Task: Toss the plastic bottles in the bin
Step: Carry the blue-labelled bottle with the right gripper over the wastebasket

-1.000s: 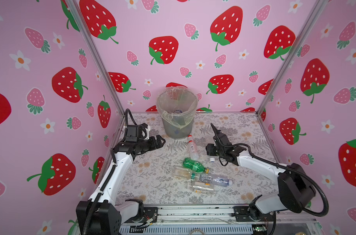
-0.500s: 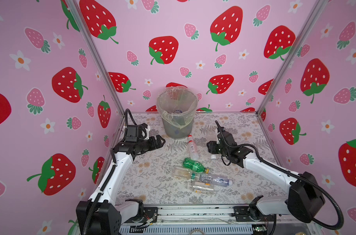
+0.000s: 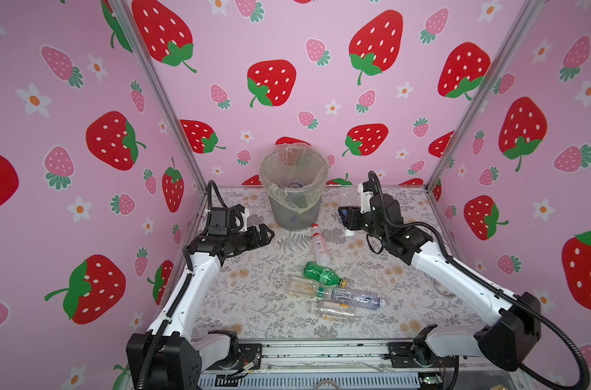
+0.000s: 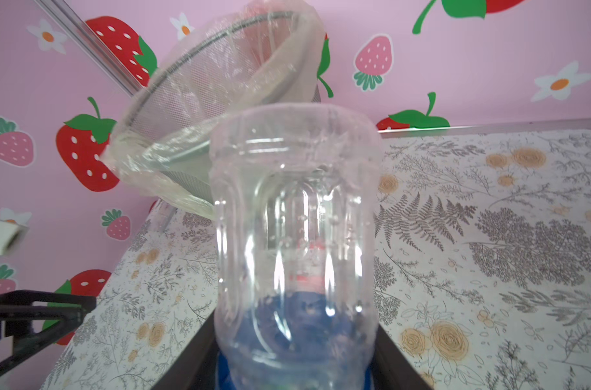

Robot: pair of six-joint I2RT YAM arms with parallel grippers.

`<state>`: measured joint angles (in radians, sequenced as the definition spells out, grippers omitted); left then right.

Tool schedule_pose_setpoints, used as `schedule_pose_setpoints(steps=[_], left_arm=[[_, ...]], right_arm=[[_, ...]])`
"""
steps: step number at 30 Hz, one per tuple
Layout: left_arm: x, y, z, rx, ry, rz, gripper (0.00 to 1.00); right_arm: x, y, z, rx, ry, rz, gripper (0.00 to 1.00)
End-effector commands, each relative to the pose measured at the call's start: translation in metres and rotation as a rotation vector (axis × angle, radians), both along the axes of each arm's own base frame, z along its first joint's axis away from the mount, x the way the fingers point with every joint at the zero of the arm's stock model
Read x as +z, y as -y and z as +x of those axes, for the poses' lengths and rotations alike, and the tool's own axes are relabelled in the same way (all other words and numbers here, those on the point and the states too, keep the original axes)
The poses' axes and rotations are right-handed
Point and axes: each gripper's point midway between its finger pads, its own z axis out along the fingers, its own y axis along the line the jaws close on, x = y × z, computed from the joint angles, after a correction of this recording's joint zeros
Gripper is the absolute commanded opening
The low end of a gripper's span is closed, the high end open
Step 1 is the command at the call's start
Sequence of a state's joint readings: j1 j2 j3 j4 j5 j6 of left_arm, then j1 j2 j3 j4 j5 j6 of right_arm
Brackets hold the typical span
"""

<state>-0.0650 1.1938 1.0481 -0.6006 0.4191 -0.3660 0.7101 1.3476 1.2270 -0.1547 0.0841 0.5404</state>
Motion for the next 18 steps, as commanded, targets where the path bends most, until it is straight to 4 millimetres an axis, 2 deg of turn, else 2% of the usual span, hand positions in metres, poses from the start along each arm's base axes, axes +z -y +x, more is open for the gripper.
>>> schedule_pose_setpoints(steps=[1, 4, 7, 10, 18], left_arm=[[0.003, -0.001, 0.000, 0.005, 0.010, 0.000, 0.99], [0.003, -0.001, -0.001, 0.004, 0.012, -0.001, 0.99], [0.003, -0.001, 0.000, 0.002, 0.011, -0.001, 0.99], [0.004, -0.002, 0.000, 0.005, 0.013, -0.004, 0.99], [0.005, -0.005, 0.002, 0.018, 0.015, -0.017, 0.99]], right_arm=[[0.029, -0.011, 0.004, 0.045, 0.063, 0.027, 0.55], [0.042, -0.015, 0.007, 0.056, 0.087, 0.044, 0.55], [0.046, -0.015, 0.005, 0.061, 0.099, 0.050, 0.55], [0.043, -0.005, -0.003, 0.034, 0.098, 0.051, 0.54], [0.020, 0.025, -0.038, 0.003, 0.118, 0.058, 0.54]])
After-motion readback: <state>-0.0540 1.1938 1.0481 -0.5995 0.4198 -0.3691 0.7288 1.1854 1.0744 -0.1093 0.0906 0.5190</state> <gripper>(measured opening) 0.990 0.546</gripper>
